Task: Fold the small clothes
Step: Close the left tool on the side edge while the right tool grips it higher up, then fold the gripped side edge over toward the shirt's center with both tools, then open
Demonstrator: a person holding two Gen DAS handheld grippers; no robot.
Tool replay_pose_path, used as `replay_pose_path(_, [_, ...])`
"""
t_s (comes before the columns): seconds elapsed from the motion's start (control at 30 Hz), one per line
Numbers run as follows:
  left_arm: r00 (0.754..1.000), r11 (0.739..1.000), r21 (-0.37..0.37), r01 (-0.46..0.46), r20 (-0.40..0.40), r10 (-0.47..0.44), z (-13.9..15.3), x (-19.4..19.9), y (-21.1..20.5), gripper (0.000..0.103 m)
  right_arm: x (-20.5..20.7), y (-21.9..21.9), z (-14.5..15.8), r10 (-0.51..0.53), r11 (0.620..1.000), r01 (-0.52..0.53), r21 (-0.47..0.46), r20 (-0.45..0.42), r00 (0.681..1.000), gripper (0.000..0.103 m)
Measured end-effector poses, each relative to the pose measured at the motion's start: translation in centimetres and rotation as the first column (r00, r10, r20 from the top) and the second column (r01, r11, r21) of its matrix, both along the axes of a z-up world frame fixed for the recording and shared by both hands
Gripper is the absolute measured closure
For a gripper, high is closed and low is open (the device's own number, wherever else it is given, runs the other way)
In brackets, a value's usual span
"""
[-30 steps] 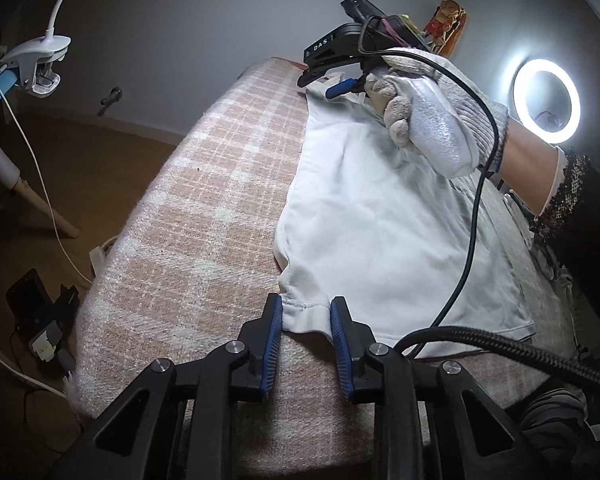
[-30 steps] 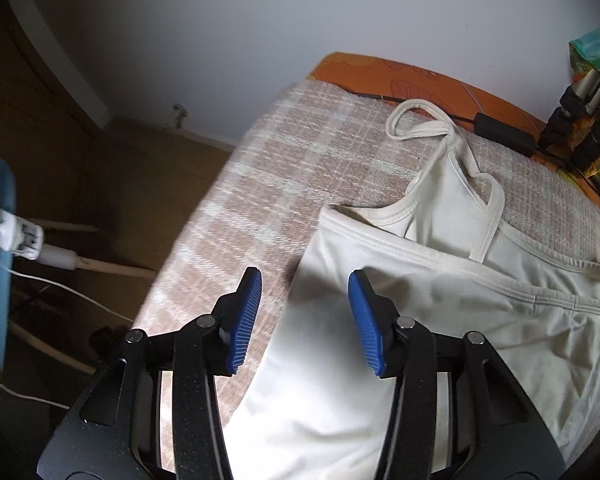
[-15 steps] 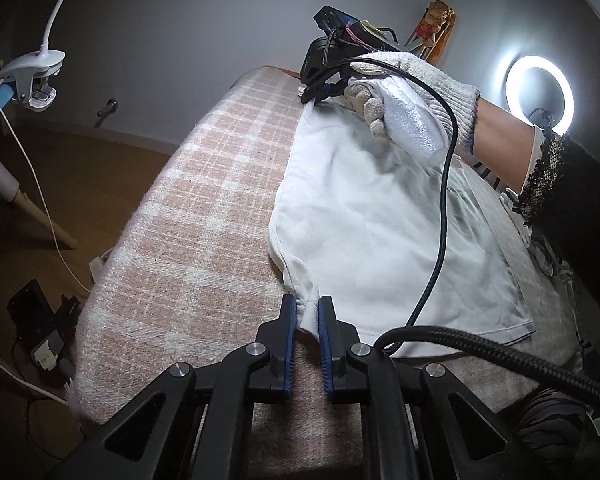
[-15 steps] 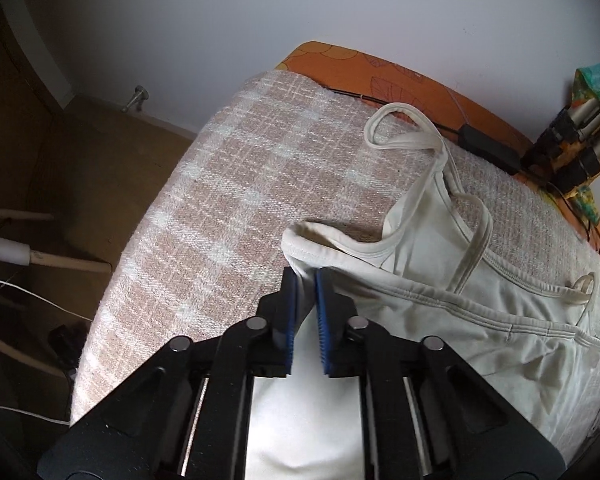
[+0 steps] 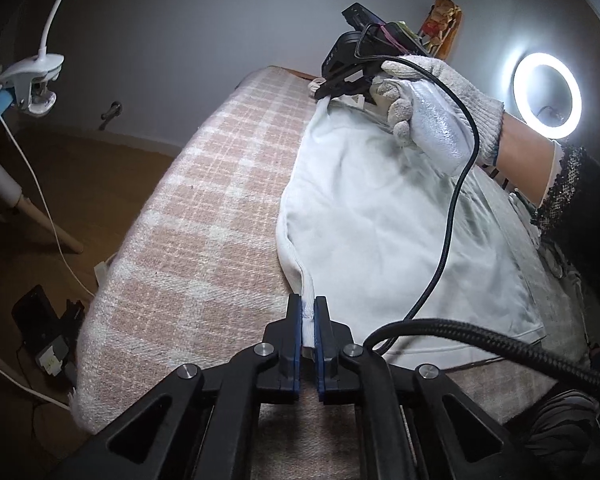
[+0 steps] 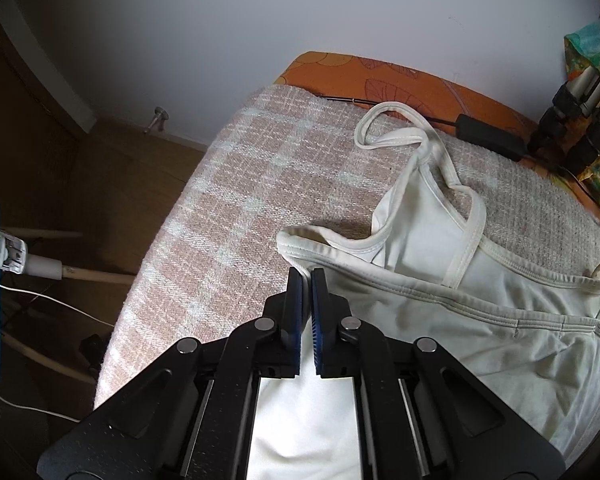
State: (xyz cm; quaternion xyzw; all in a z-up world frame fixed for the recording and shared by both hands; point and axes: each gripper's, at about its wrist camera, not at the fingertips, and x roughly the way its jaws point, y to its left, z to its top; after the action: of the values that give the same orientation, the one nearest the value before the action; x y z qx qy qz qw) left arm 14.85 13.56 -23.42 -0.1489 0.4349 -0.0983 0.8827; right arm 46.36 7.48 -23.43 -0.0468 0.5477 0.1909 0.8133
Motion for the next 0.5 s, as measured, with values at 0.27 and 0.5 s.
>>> replay_pose_path(0.27, [0.981, 0.98, 0.09, 0.178, 0.066, -0.184, 3.9, -0.3, -4.4, 0.101, -1.1, -5.4, 3.6, -0.038, 0.99, 0.032, 0.139, 0.039, 0.999, 0.098])
replay_pose_path(0.5, [0.92, 0.905, 0.182, 0.383, 0.014, -0.392, 3.9, 0.6, -11.0, 0.101, -1.8, -11.5, 5.9, -0.081, 0.988, 0.068, 0.141, 0.086, 0.993, 0.098])
